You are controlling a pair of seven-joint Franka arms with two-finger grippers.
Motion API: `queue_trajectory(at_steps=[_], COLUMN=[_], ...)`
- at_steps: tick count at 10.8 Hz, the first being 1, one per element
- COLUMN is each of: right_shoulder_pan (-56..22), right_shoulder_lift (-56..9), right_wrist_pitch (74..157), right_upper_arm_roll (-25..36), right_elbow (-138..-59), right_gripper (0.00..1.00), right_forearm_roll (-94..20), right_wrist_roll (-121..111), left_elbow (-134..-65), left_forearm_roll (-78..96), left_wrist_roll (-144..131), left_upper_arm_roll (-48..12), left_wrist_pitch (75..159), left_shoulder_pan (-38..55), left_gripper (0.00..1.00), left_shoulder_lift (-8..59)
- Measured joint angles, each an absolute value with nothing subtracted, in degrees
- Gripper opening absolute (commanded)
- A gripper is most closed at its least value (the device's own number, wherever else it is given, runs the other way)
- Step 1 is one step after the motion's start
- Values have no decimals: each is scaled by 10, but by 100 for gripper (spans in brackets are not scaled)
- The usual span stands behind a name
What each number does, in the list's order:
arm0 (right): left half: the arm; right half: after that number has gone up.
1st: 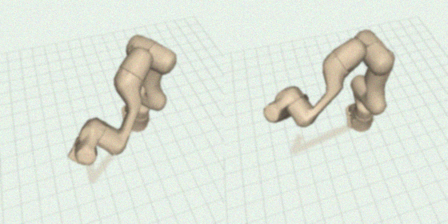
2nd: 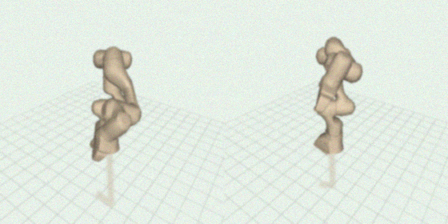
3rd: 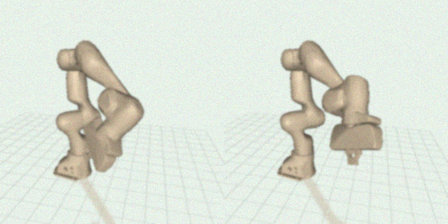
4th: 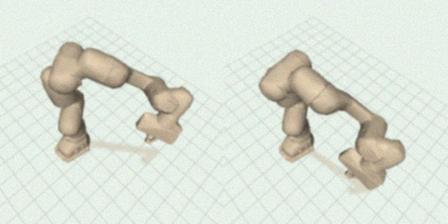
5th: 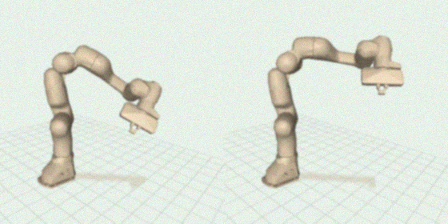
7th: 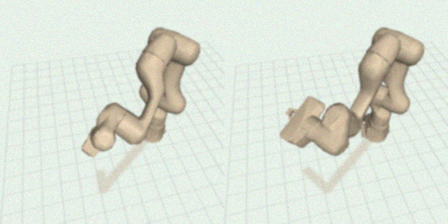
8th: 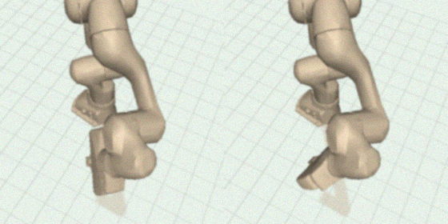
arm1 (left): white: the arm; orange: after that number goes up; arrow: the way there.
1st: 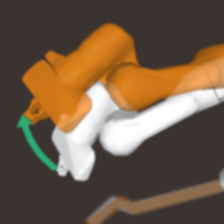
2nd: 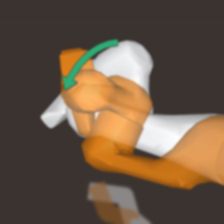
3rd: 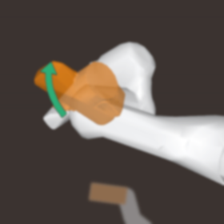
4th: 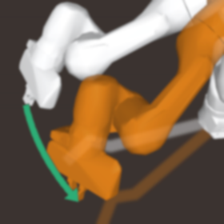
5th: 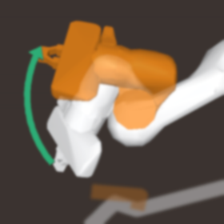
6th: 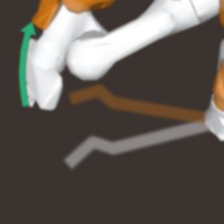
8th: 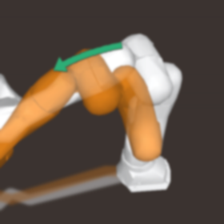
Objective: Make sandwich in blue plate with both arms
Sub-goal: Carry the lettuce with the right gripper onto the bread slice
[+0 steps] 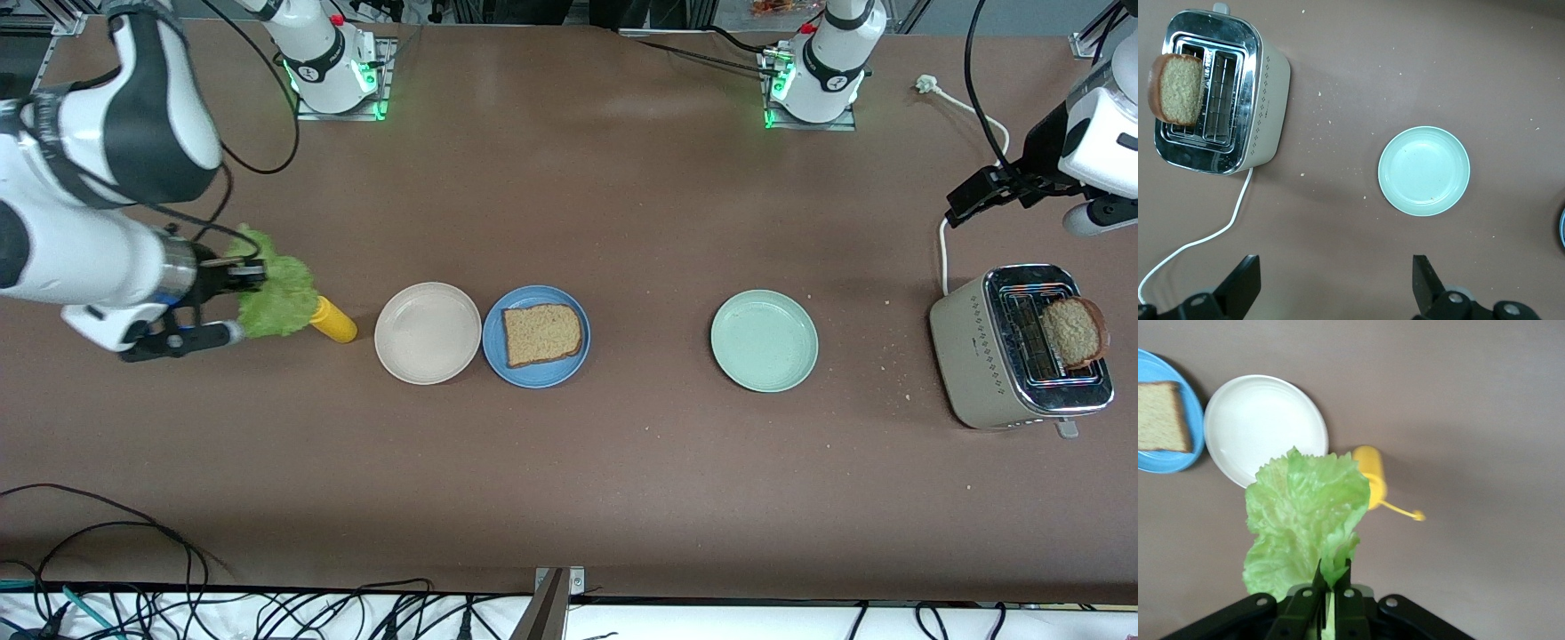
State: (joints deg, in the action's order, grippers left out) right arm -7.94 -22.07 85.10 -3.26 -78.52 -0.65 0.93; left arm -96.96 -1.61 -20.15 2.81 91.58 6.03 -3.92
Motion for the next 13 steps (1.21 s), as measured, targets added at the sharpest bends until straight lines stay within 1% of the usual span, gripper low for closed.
queue_trajectory(at_steps=[2, 4, 7, 10, 12, 13], right_shoulder_pan=[-136, -189, -236, -280, -314, -322], right_shoulder_lift=[-232, -257, -314, -376, -407, -418], right_wrist_pitch=[894, 959, 1067, 1166, 1201, 1204], right_upper_arm_roll=[-37, -37, -37, -37, -37, -36], right_elbow=[-786, -788, -791, -793, -794, -794], right_gripper=[0, 0, 0, 0, 0, 5], right_forearm_roll=[-16, -48, -98, -111, -111, -110], right_wrist_roll=[81, 161, 220, 236, 273, 280], left_elbow=[-970, -969, -969, -968, -968, -968], left_forearm_roll=[-16, -16, -16, -16, -16, -16], left_wrist_roll=[-202, -202, -202, -202, -202, -202], left_upper_arm_roll=[28, 28, 28, 28, 28, 28], left_wrist_pitch=[916, 916, 916, 916, 915, 915], left_shoulder_pan=[60, 60, 60, 60, 60, 59], left_gripper=[100, 100, 100, 100, 100, 100], left_shoulder_lift=[-38, -37, -35, -35, -34, -34])
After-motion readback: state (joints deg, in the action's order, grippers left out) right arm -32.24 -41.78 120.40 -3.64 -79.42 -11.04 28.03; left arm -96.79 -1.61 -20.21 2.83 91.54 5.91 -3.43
